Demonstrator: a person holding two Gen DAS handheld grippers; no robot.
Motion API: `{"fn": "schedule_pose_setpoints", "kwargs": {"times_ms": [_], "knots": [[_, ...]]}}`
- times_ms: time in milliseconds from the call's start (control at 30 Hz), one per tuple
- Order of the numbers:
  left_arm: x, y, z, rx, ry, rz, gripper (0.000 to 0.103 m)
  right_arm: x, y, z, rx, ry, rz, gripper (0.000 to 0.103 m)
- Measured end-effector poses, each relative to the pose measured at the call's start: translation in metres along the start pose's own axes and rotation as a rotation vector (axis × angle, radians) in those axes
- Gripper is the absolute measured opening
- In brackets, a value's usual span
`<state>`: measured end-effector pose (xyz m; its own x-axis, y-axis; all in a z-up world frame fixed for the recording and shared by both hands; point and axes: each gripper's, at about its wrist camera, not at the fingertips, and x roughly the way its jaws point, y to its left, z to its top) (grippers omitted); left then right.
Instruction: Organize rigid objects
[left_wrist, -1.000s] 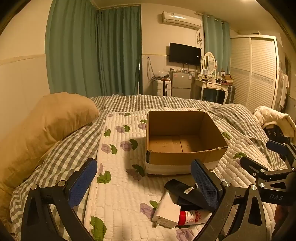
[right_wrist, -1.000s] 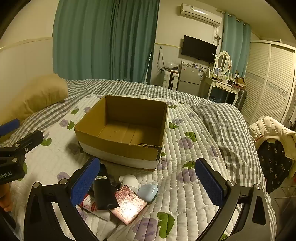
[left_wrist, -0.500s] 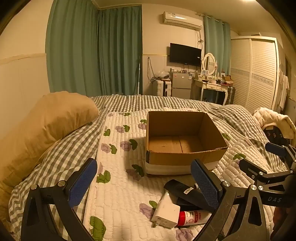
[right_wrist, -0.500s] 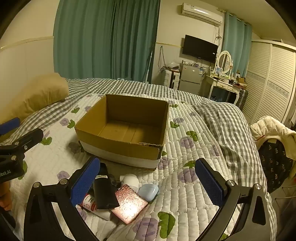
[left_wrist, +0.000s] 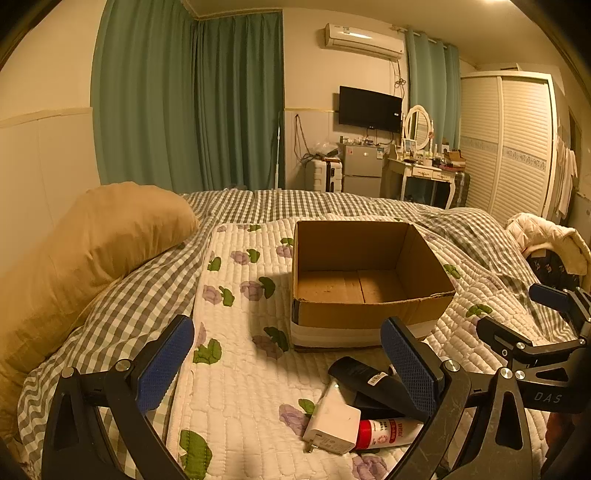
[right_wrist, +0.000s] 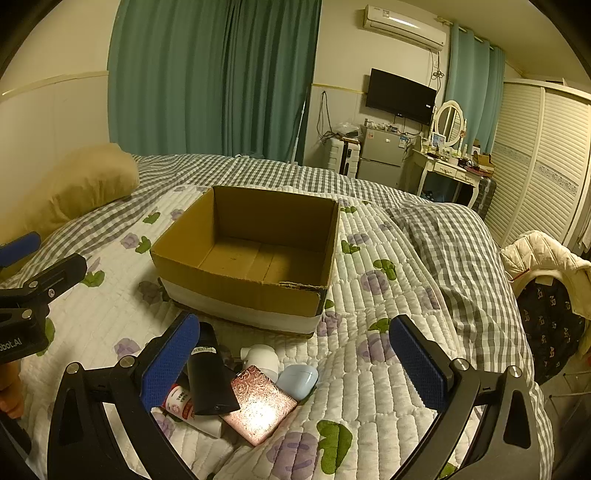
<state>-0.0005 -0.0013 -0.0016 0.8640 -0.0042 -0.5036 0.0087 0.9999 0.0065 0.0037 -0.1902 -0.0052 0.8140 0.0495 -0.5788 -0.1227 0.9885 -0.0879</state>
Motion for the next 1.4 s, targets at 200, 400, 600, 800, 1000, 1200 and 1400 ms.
{"fn": "schedule_pose_setpoints", "kwargs": {"times_ms": [200,400,600,800,1000,1200,1400], "knots": [[-0.0006,-0.0011,-0.0015,-0.003,0.003,0.002,0.103,0.0005,0.0002,-0.0013,0.004,0.001,0.005,0.103],[0.0004,0.0005,-0.0009,-0.005,0.007,0.001,0.103,0.0009,0.0010,-0.0009,0.003,0.002,0.006,0.103],[0.0008,0.0003,-0.0017,-0.004,0.006,0.001,0.103,0.0016,0.0016,-0.0024,0.002,0.005,0.008,0.103],[0.0007,0.0002,-0.0019,-0.003,0.006,0.002,0.103,0.0020,0.0025,-0.0022,0.001,0.008,0.010,0.103],[0.0007,0.0002,-0.0019,-0.002,0.006,0.002,0.103,0.0022,0.0033,-0.0018,-0.001,0.009,0.010,0.103],[0.0005,0.0003,-0.0021,-0.002,0.005,0.002,0.103,0.0024,0.0046,-0.0018,-0.004,0.009,0.011,0.103],[0.0007,0.0002,-0.0020,-0.001,0.005,0.002,0.103,0.0025,0.0061,-0.0013,-0.008,0.010,0.014,0.103]]}}
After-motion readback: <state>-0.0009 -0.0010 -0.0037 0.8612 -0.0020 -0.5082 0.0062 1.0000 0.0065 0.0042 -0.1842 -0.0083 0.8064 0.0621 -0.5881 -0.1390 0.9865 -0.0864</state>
